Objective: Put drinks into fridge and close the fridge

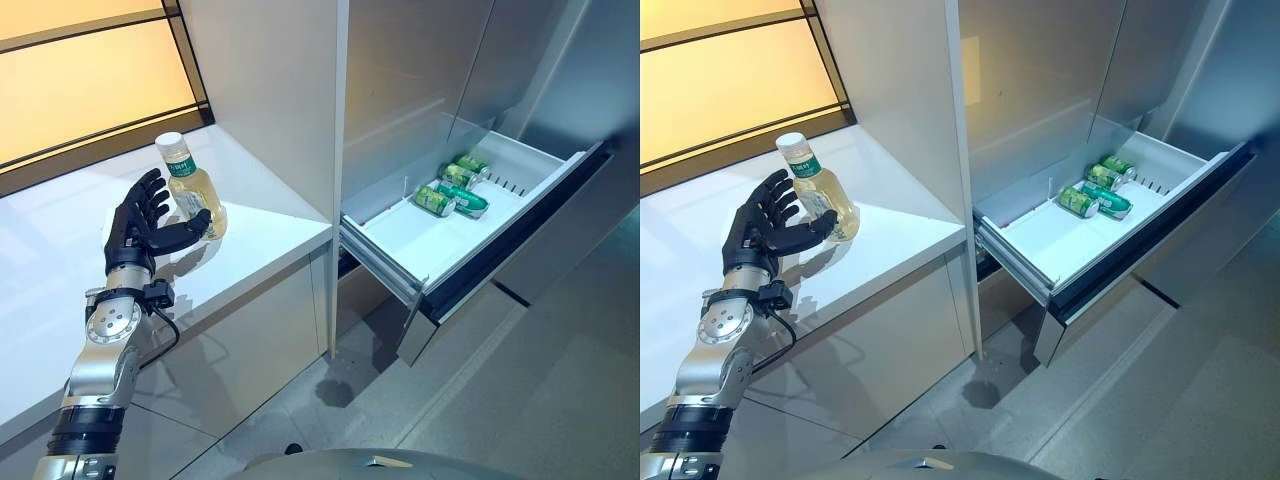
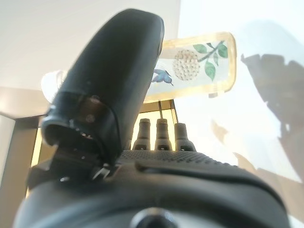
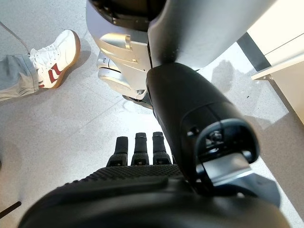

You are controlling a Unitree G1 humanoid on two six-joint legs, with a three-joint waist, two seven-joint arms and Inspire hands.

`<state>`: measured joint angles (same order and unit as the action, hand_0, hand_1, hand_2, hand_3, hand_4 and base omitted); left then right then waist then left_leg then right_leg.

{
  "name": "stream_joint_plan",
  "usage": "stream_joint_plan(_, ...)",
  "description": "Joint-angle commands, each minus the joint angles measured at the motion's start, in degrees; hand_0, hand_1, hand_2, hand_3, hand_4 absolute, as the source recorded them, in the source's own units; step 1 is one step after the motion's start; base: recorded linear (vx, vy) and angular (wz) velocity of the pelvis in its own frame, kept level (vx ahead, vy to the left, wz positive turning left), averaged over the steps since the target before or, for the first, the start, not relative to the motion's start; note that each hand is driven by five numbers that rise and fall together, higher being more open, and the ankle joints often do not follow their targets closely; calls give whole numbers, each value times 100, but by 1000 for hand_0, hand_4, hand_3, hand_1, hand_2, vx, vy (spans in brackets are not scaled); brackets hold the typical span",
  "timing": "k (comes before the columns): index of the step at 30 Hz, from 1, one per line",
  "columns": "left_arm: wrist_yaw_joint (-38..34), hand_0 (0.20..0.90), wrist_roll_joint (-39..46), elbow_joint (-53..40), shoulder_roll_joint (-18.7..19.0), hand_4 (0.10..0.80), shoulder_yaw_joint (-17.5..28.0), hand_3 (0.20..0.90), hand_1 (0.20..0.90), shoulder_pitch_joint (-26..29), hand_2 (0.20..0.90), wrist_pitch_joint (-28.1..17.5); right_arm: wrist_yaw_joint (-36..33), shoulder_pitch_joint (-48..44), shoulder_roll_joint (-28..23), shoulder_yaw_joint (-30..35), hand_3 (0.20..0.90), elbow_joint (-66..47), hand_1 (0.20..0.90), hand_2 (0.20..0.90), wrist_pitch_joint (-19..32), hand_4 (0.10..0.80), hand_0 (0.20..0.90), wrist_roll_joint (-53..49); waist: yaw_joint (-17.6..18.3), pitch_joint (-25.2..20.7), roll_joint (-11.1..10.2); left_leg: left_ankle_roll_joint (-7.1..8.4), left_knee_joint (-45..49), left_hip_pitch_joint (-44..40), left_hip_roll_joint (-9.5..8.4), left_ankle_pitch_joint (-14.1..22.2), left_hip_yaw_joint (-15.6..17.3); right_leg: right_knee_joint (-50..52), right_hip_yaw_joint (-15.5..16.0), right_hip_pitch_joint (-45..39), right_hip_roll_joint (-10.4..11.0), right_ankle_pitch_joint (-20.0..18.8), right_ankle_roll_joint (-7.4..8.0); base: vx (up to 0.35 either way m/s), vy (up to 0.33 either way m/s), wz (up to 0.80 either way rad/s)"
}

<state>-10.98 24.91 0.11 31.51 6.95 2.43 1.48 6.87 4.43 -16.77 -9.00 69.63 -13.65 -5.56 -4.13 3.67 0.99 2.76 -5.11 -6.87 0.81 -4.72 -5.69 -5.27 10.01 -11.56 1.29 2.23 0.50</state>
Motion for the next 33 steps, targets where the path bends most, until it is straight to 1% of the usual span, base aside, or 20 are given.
stream_joint_plan(1, -123, 900, 131, 32, 318, 800, 194, 900, 900, 1087, 900, -487, 202, -186, 106, -208, 900, 47, 900, 900, 10, 800, 900, 1, 107, -103, -44, -408, 12, -203, -451, 623, 53, 174, -220, 242, -5, -168, 252, 22, -3, -3)
stream_joint_plan(12, -267, 900, 228, 337, 396, 800, 108, 900, 900, 1394, 900, -478, 210, -186, 96, -270, 900, 32, 900, 900, -28, 800, 900, 43, 198, -128, -35, -398, 13, -230, -438, 630, 103, 178, -277, 236, -19, -166, 253, 11, -1, -4)
stream_joint_plan(27, -336, 900, 420, 604, 397, 800, 83, 900, 900, 1647, 900, -517, 182, -186, 101, -343, 900, 58, 900, 900, -1, 800, 900, 18, 263, -151, -40, -397, 12, -248, -425, 648, 145, 178, -335, 242, -33, -161, 251, 1, 0, -1)
stream_joint_plan(28, -352, 820, 437, 627, 389, 707, 75, 807, 820, 1660, 820, -540, 177, -190, 104, -344, 900, 64, 900, 900, 3, 800, 900, 16, 267, -155, -39, -395, 12, -246, -426, 648, 147, 178, -336, 245, -34, -162, 251, 0, 0, 0)
stream_joint_plan(29, -383, 578, 433, 635, 383, 424, 70, 524, 578, 1669, 578, -552, 183, -193, 102, -340, 900, 70, 900, 900, 8, 800, 900, 29, 271, -156, -38, -395, 13, -246, -425, 649, 149, 180, -339, 247, -34, -160, 251, 0, 0, 0)
stream_joint_plan(30, -403, 448, 436, 650, 376, 273, 69, 373, 448, 1678, 448, -572, 186, -194, 102, -339, 900, 76, 900, 900, 14, 800, 900, 28, 275, -155, -40, -396, 13, -248, -425, 650, 150, 184, -343, 249, -37, -161, 250, 0, 0, 0)
stream_joint_plan(31, -423, 300, 455, 666, 372, 100, 66, 200, 300, 1690, 300, -596, 189, -195, 99, -340, 900, 71, 900, 900, 10, 800, 900, 28, 279, -155, -43, -395, 13, -250, -425, 650, 151, 182, -347, 247, -37, -161, 251, 0, 0, 0)
stream_joint_plan(33, -438, 300, 471, 715, 368, 100, 61, 200, 300, 1720, 300, -638, 182, -196, 102, -353, 900, 76, 900, 900, 19, 800, 900, 19, 286, -155, -44, -395, 12, -249, -424, 649, 155, 177, -350, 247, -39, -164, 251, 0, 0, 0)
